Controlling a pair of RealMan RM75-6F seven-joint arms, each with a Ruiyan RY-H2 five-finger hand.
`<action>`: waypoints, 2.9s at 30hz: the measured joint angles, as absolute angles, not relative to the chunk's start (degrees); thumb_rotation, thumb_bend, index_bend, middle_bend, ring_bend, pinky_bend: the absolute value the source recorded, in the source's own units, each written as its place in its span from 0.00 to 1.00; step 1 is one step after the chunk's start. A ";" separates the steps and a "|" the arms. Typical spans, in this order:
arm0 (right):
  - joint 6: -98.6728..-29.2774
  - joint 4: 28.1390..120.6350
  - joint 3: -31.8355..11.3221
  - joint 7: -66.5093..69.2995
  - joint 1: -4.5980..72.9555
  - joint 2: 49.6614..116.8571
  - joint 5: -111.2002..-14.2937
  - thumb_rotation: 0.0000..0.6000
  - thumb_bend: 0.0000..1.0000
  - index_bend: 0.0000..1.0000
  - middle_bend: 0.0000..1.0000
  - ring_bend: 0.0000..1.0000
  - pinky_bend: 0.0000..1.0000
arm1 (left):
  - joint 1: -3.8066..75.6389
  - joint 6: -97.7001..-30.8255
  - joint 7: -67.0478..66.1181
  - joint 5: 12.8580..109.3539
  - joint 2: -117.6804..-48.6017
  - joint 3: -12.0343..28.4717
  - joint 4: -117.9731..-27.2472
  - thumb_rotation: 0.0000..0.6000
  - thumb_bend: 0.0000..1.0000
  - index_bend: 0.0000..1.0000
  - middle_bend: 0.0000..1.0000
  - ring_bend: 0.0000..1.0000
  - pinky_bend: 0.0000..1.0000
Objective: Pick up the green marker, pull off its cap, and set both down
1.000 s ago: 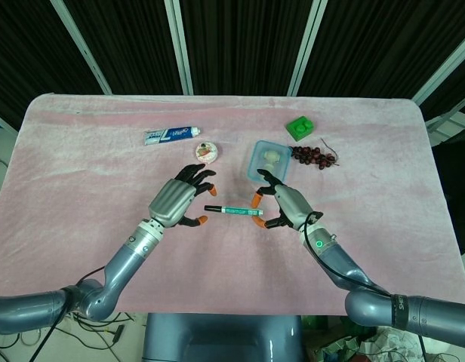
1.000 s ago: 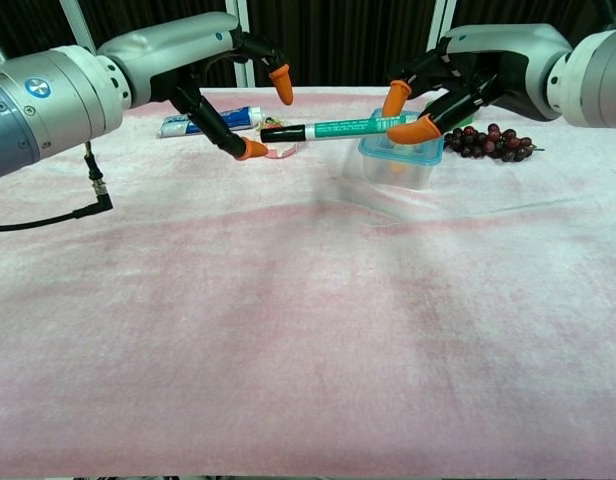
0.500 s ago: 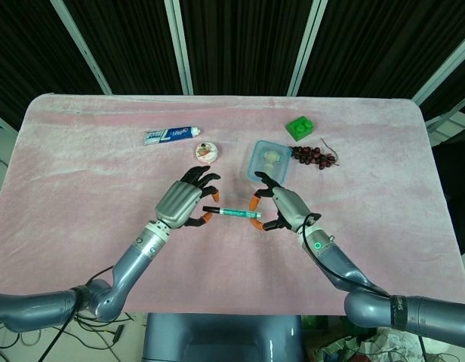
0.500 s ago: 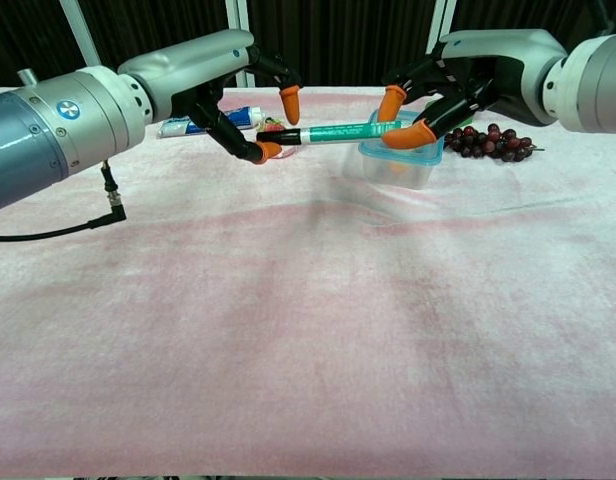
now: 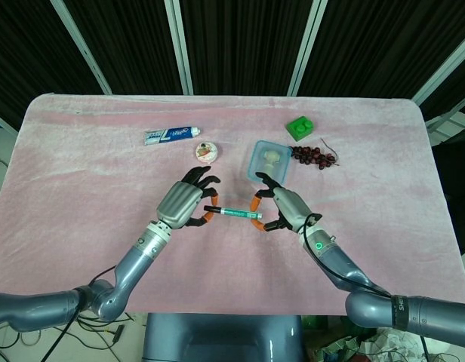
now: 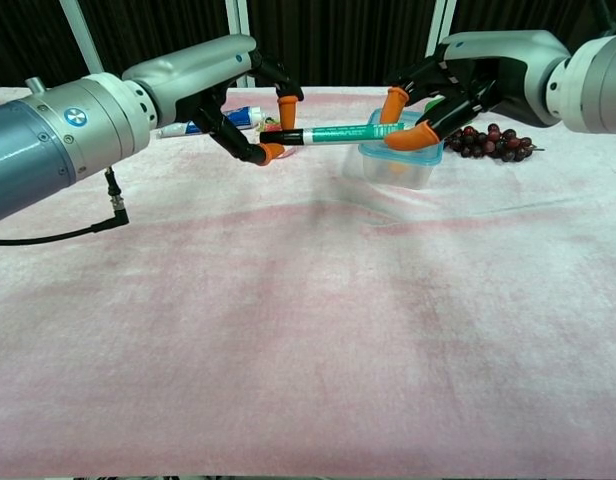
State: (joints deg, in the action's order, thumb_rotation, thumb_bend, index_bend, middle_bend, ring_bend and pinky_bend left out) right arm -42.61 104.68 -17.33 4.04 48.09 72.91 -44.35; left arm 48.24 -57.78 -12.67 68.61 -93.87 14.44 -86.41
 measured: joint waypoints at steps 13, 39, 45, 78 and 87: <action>-42.64 103.95 -16.39 4.05 48.31 72.71 -43.72 1.00 0.31 0.75 0.02 0.07 0.17 | 47.78 -58.67 -12.53 68.21 -93.98 14.44 -85.98 1.00 0.40 0.58 0.24 0.03 0.07; -42.62 99.68 -13.35 7.67 44.76 73.63 -45.78 1.00 0.31 0.75 0.02 0.07 0.17 | 39.28 -63.32 -5.53 70.44 -88.15 8.97 -81.59 1.00 0.38 0.54 0.24 0.02 0.05; -43.06 94.49 -11.46 7.91 43.96 79.19 -48.07 1.00 0.32 0.75 0.02 0.07 0.17 | 37.58 -62.27 -0.80 69.64 -89.81 8.06 -76.19 1.00 0.37 0.50 0.23 0.01 0.04; -44.22 90.26 -11.61 13.21 37.97 74.91 -59.01 1.00 0.02 0.00 0.00 0.00 0.15 | 35.62 -60.68 -3.96 70.95 -80.39 9.14 -85.10 1.00 0.03 0.09 0.09 0.00 0.00; -63.56 90.15 -11.16 3.45 28.96 64.16 -62.02 1.00 0.05 0.00 0.00 0.00 0.15 | 29.13 -73.72 -13.55 76.72 -69.29 7.48 -97.23 1.00 0.04 0.09 0.09 0.00 0.00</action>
